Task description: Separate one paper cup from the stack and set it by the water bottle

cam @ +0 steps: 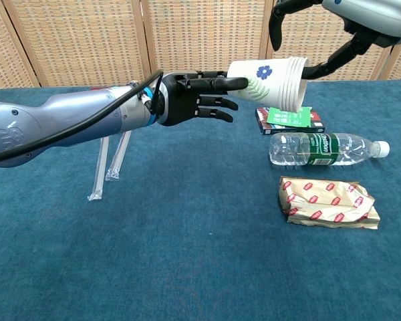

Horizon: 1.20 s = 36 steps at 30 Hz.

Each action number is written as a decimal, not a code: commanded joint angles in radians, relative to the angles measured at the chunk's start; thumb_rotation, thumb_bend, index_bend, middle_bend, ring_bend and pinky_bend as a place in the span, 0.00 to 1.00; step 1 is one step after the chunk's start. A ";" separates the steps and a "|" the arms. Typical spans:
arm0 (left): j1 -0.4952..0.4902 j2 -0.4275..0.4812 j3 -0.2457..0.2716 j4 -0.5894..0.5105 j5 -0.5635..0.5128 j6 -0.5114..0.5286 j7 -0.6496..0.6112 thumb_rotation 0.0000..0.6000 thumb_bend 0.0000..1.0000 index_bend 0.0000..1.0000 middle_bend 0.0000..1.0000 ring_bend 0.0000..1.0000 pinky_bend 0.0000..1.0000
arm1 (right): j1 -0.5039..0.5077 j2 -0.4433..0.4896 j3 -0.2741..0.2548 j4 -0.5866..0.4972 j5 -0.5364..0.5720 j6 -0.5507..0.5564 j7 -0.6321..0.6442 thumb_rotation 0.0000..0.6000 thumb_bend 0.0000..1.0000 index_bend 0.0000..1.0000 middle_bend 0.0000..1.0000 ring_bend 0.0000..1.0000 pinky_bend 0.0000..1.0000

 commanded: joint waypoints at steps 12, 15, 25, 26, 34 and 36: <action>-0.004 -0.013 0.011 0.029 0.013 -0.006 -0.033 1.00 0.08 0.51 0.53 0.48 0.48 | 0.015 -0.006 -0.021 0.002 0.010 0.007 -0.010 1.00 0.49 0.59 0.20 0.08 0.12; -0.005 -0.015 0.012 0.032 0.015 -0.006 -0.037 1.00 0.08 0.51 0.53 0.48 0.48 | 0.017 -0.009 -0.024 0.008 0.011 0.010 -0.013 1.00 0.50 0.60 0.20 0.08 0.12; -0.009 -0.019 0.021 0.040 0.023 -0.008 -0.048 1.00 0.08 0.51 0.53 0.48 0.48 | 0.020 -0.016 -0.037 0.030 0.016 0.019 -0.017 1.00 0.52 0.67 0.20 0.08 0.12; -0.010 -0.020 0.021 0.040 0.023 -0.008 -0.049 1.00 0.08 0.51 0.53 0.48 0.48 | 0.020 -0.016 -0.038 0.031 0.016 0.019 -0.017 1.00 0.52 0.67 0.20 0.08 0.12; 0.001 -0.005 0.023 0.043 0.022 0.005 -0.049 1.00 0.08 0.51 0.53 0.48 0.48 | 0.004 -0.006 -0.048 0.039 0.018 0.054 -0.024 1.00 0.53 0.68 0.20 0.08 0.12; 0.012 0.008 0.026 0.043 0.022 0.010 -0.050 1.00 0.08 0.51 0.53 0.48 0.48 | -0.006 0.004 -0.051 0.037 0.015 0.074 -0.029 1.00 0.53 0.69 0.20 0.08 0.12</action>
